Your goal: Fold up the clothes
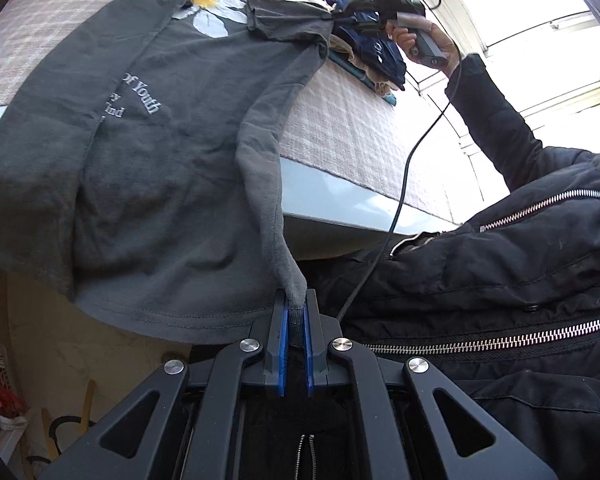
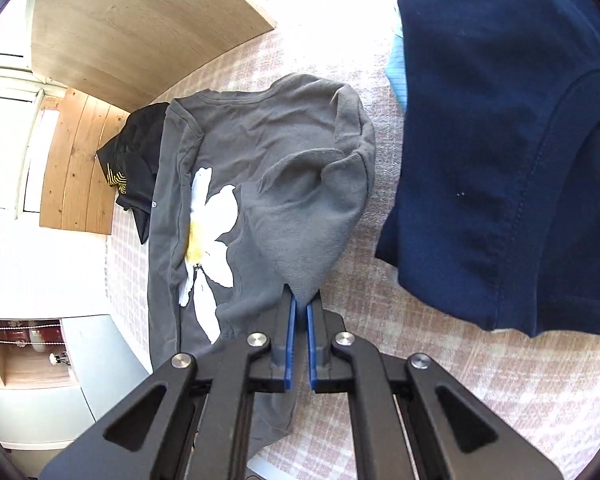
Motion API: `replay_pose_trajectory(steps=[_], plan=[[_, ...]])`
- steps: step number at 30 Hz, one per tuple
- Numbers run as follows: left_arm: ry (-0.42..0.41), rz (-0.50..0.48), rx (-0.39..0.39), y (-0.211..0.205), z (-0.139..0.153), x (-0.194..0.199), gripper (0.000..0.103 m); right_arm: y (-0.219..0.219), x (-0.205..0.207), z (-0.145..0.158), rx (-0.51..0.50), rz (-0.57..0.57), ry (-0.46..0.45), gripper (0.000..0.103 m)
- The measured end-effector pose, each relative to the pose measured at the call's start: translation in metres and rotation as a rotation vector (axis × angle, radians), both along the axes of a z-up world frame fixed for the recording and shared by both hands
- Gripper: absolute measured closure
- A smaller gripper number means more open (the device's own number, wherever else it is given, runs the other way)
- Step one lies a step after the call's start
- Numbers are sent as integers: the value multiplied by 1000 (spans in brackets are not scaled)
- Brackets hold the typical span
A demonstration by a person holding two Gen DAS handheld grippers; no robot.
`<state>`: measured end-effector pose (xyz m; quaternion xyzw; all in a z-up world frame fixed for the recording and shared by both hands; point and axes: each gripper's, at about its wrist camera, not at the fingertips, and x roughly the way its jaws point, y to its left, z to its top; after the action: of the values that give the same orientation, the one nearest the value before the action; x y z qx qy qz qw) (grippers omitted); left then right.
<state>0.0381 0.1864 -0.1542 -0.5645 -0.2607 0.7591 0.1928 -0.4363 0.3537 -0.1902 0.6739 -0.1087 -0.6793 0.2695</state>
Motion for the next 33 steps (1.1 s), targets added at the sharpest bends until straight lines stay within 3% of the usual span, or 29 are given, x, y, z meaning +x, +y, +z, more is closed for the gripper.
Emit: replay_pose_trajectory(steps=[3, 7, 10, 14, 18, 24, 28, 33], plan=[[-4, 21, -18, -13, -13, 4, 97, -38, -3, 14, 39, 45, 6, 98], [-10, 162, -70, -65, -30, 15, 97, -116, -12, 17, 123, 158, 39, 98], [-21, 259, -108, -100, -45, 20, 97, -170, -20, 1, 186, 203, 56, 98], [-64, 284, -96, -113, -77, 16, 97, -213, -27, -30, 269, 233, 69, 98], [-99, 279, -107, -112, -94, 18, 97, -231, -25, -58, 327, 259, 55, 98], [-48, 331, -125, -127, -80, 26, 97, -227, -26, -47, 256, 257, 64, 98], [-133, 349, -108, -133, -119, 21, 96, -236, -21, -70, 339, 321, 80, 98], [-180, 319, -156, -125, -131, 12, 97, -241, -12, -54, 362, 466, 86, 91]])
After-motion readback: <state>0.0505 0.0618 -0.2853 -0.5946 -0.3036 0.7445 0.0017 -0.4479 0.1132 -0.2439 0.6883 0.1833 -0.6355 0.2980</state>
